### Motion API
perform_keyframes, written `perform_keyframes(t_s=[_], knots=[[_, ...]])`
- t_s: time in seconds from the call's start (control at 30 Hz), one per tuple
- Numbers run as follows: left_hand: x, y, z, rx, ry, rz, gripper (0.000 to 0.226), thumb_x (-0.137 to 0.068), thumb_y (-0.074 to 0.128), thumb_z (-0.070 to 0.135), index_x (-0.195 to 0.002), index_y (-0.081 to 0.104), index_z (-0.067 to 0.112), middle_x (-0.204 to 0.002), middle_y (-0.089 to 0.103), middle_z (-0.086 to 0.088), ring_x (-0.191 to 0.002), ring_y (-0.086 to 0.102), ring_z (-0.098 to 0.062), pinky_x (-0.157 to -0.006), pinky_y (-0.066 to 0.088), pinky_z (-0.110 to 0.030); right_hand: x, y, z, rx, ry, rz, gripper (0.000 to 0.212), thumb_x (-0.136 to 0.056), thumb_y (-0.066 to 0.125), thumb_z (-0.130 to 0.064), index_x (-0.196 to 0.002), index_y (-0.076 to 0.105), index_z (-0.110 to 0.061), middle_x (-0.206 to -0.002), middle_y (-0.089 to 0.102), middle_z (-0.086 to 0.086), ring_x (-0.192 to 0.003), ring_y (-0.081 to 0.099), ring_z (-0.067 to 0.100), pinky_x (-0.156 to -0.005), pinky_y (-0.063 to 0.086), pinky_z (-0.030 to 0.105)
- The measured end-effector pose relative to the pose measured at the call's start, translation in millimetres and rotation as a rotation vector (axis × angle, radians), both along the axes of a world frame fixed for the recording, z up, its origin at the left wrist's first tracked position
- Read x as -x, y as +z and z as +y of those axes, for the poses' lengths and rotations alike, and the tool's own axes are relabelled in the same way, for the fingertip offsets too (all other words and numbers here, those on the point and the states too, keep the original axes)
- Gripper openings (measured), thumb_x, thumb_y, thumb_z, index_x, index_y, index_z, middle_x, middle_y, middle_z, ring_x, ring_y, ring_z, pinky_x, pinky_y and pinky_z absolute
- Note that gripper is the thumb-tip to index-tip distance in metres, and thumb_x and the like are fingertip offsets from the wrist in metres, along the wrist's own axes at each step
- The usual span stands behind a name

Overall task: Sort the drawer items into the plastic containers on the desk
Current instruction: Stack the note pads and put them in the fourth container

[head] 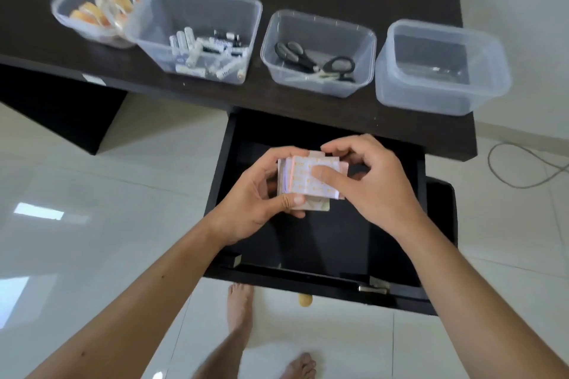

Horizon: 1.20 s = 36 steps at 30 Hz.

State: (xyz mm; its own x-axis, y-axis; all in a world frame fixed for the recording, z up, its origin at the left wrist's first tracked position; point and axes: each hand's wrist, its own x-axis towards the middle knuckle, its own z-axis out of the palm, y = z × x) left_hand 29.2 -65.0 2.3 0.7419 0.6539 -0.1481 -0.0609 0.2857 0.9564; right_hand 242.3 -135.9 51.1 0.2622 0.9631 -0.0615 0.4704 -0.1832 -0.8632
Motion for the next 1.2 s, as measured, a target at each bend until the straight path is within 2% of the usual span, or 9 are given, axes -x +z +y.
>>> perform_keyframes(t_s=[0.13, 0.23, 0.43, 0.6, 0.7, 0.8, 1.03, 1.1, 1.2], knots=[[-8.4, 44.8, 4.0, 0.009, -0.061, -0.002, 0.059, -0.091, 0.072, -0.002, -0.141, 0.051, 0.019, -0.137, 0.060, -0.013, -0.120, 0.066, -0.039, -0.086, 0.063, -0.054, -9.5, 32.6, -12.2, 0.127, -0.071, 0.292, 0.054, -0.083, 0.085, -0.048, -0.133, 0.065, -0.044, -0.124, 0.071, -0.013, -0.115, 0.070, 0.008, -0.098, 0.060, 0.040], [-19.4, 86.7, 6.6, 0.004, -0.120, 0.009, 0.057, -0.092, 0.073, -0.001, -0.139, 0.052, 0.023, -0.136, 0.061, -0.014, -0.117, 0.067, -0.037, -0.086, 0.062, -0.056, -12.1, 67.1, -15.8, 0.199, -0.120, 0.558, 0.066, -0.078, 0.085, -0.045, -0.139, 0.064, -0.035, -0.122, 0.078, -0.004, -0.115, 0.074, 0.015, -0.104, 0.059, 0.046], [-44.4, 167.5, 24.9, 0.008, -0.184, 0.045, 0.050, -0.096, 0.073, 0.008, -0.140, 0.053, 0.020, -0.139, 0.059, -0.017, -0.122, 0.065, -0.040, -0.091, 0.060, -0.061, -27.7, 139.5, -8.8, 0.146, -0.219, 0.489, 0.049, -0.092, 0.082, -0.024, -0.139, 0.066, -0.028, -0.121, 0.078, -0.005, -0.113, 0.074, 0.013, -0.099, 0.061, 0.036], [-78.8, 204.9, 36.3, 0.019, -0.104, 0.122, 0.056, -0.100, 0.071, 0.020, -0.147, 0.044, 0.031, -0.134, 0.064, -0.013, -0.118, 0.070, -0.025, -0.091, 0.063, -0.055, -41.8, 173.5, -5.2, 0.133, -0.368, 0.504, 0.054, -0.092, 0.083, -0.028, -0.141, 0.062, -0.022, -0.121, 0.077, -0.006, -0.109, 0.076, 0.009, -0.097, 0.061, 0.031], [-97.9, 208.9, 43.7, -0.001, -0.098, 0.209, 0.066, -0.097, 0.076, 0.028, -0.151, 0.038, 0.028, -0.136, 0.065, 0.000, -0.119, 0.069, -0.006, -0.097, 0.061, -0.033, -51.7, 178.0, -2.7, 0.103, -0.437, 0.505, 0.047, -0.090, 0.085, -0.026, -0.133, 0.066, -0.022, -0.117, 0.080, -0.004, -0.108, 0.077, 0.011, -0.101, 0.061, 0.037], [-115.7, 211.9, 51.4, -0.074, -0.091, 0.254, 0.054, -0.098, 0.074, 0.028, -0.143, 0.045, 0.029, -0.131, 0.065, 0.015, -0.109, 0.067, 0.013, -0.087, 0.053, -0.010, -65.8, 175.1, 5.4, 0.060, -0.457, 0.441, 0.046, -0.088, 0.087, -0.028, -0.131, 0.069, -0.024, -0.119, 0.079, -0.004, -0.108, 0.076, 0.012, -0.098, 0.062, 0.037], [-173.9, 206.0, 80.6, -0.129, -0.049, 0.312, 0.035, -0.102, 0.068, 0.021, -0.126, 0.053, 0.043, -0.119, 0.067, 0.022, -0.101, 0.066, 0.018, -0.083, 0.050, -0.005, -119.5, 162.1, 41.9, 0.020, -0.436, 0.355, 0.029, -0.092, 0.083, -0.024, -0.117, 0.074, -0.033, -0.111, 0.079, -0.004, -0.102, 0.077, 0.016, -0.091, 0.063, 0.034], [-193.0, 198.8, 89.1, -0.135, -0.039, 0.337, 0.033, -0.104, 0.066, 0.020, -0.120, 0.051, 0.045, -0.113, 0.064, 0.029, -0.096, 0.065, 0.021, -0.082, 0.050, -0.005, -139.8, 153.4, 52.1, 0.025, -0.426, 0.338, 0.034, -0.093, 0.082, -0.027, -0.125, 0.073, -0.027, -0.116, 0.078, -0.004, -0.104, 0.076, 0.015, -0.090, 0.063, 0.033], [-221.3, 179.0, 99.9, -0.136, -0.058, 0.404, 0.035, -0.104, 0.066, 0.022, -0.133, 0.050, 0.032, -0.125, 0.065, 0.018, -0.110, 0.066, 0.005, -0.093, 0.055, -0.017, -166.6, 135.4, 62.3, 0.081, -0.408, 0.321, 0.044, -0.095, 0.080, -0.031, -0.137, 0.067, -0.025, -0.127, 0.072, -0.006, -0.112, 0.072, 0.013, -0.092, 0.063, 0.031]])
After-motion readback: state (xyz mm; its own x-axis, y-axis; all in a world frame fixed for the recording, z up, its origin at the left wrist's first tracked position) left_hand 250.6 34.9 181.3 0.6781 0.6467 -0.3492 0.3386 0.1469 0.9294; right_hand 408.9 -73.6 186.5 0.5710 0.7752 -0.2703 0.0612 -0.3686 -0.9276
